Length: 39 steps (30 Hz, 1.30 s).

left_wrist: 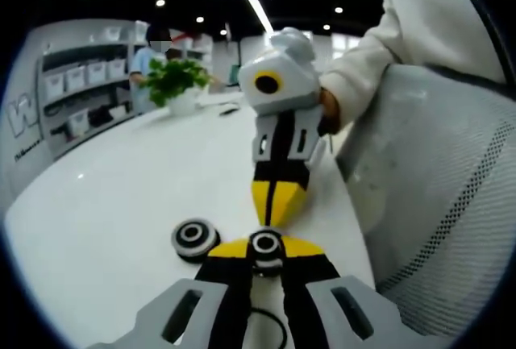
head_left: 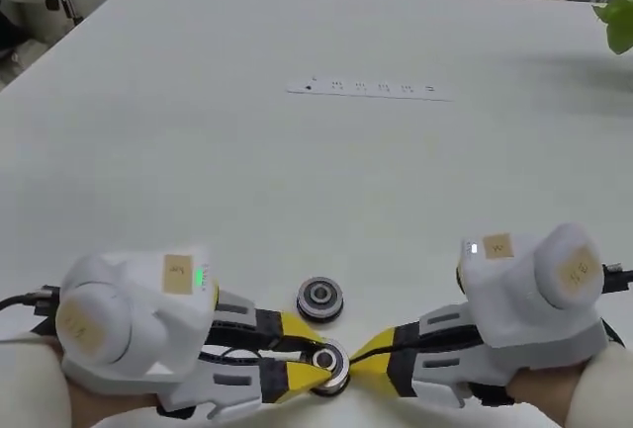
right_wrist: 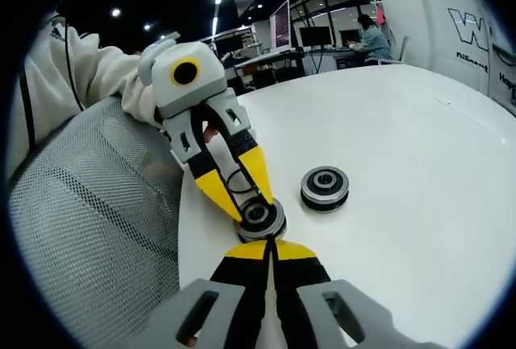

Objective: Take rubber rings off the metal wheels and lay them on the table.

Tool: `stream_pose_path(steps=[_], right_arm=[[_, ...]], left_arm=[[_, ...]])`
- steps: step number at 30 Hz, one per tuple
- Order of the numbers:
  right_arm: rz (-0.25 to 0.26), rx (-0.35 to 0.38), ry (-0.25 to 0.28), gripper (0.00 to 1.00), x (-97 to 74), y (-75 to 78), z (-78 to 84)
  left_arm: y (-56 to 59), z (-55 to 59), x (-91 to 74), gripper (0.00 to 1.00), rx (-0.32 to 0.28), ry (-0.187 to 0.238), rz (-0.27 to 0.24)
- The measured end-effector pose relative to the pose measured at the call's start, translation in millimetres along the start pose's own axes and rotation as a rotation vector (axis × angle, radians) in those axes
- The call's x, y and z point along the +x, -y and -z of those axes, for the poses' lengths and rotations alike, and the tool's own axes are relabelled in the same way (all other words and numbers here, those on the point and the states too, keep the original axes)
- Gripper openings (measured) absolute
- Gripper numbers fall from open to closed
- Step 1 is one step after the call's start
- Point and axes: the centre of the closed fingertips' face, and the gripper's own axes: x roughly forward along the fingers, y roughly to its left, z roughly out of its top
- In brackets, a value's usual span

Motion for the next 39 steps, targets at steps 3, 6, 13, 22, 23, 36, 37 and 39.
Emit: stream_pose_path(steps=[3,6,13,22,23,36,37,39], right_arm=[[-0.006,0.044,0.01,0.0,-0.2,0.8,0.7],[-0.014,0.085,0.027,0.0,-0.4,2.3,0.0],[-0.031,0.194,0.069,0.0,-2.4,3.5,-2.7],[-0.045,0.273,0.09,0.0,-3.1,3.4,-4.3],[-0.046,0.276,0.09,0.0,-3.2,3.5,-4.5],[-0.06,0.313,0.106,0.0,-6.3,2.4,-10.8],[-0.06,0.316,0.106,0.0,-6.5,2.5,-10.7],[-0.06,0.316,0.105,0.0,-6.5,2.1,-11.1]], left_arm=[[0.3,-0.7,0.2,0.13,-0.001,0.006,0.0],[0.4,-1.2,0.4,0.13,-0.001,0.013,0.0],[-0.7,0.0,-0.1,0.13,-0.001,0.024,-0.002],[-1.9,0.8,0.1,0.13,0.0,0.024,-0.003],[-1.9,0.8,0.1,0.13,-0.001,0.024,-0.003],[0.7,-2.0,2.2,0.13,0.018,0.018,0.0],[0.9,-2.3,2.3,0.13,0.022,0.017,0.001],[1.3,-2.8,2.6,0.13,0.023,0.016,0.001]])
